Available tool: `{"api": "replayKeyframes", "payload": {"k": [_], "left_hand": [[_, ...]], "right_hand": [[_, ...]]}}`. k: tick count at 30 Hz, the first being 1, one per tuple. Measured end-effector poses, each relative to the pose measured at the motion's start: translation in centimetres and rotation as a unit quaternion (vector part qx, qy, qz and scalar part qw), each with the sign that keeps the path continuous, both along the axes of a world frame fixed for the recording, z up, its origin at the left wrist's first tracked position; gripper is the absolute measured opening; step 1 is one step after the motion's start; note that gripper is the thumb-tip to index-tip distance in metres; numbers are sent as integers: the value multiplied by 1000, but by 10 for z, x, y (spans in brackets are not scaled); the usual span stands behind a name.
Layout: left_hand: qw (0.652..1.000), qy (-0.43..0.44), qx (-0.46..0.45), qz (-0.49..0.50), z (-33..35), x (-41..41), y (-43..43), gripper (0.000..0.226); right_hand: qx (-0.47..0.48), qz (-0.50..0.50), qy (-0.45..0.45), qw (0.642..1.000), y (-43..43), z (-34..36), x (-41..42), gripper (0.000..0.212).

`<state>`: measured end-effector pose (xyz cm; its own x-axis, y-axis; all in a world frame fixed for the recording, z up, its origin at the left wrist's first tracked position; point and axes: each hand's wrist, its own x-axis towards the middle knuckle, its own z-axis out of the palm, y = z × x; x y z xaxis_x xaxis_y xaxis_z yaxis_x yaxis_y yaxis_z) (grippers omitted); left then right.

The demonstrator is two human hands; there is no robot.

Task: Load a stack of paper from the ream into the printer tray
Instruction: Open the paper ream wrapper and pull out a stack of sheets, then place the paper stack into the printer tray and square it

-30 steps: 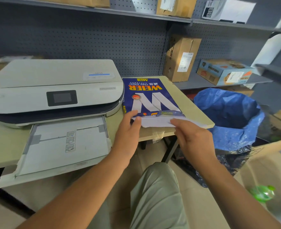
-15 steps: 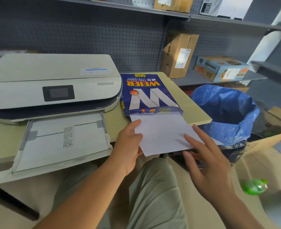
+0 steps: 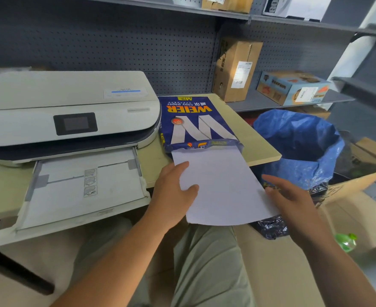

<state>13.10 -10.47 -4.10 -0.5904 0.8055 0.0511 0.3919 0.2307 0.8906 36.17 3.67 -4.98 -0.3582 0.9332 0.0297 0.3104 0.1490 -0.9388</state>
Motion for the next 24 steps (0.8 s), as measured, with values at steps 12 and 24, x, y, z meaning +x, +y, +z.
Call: {"api": "replayKeyframes", "payload": {"k": [12, 24], "left_hand": [[986, 145, -64, -46, 7, 7, -25, 46], [982, 171, 12, -76, 16, 36, -101, 68]], "right_hand": [[38, 74, -89, 993, -13, 2, -2, 35], [64, 50, 33, 996, -87, 8, 50, 54]]}}
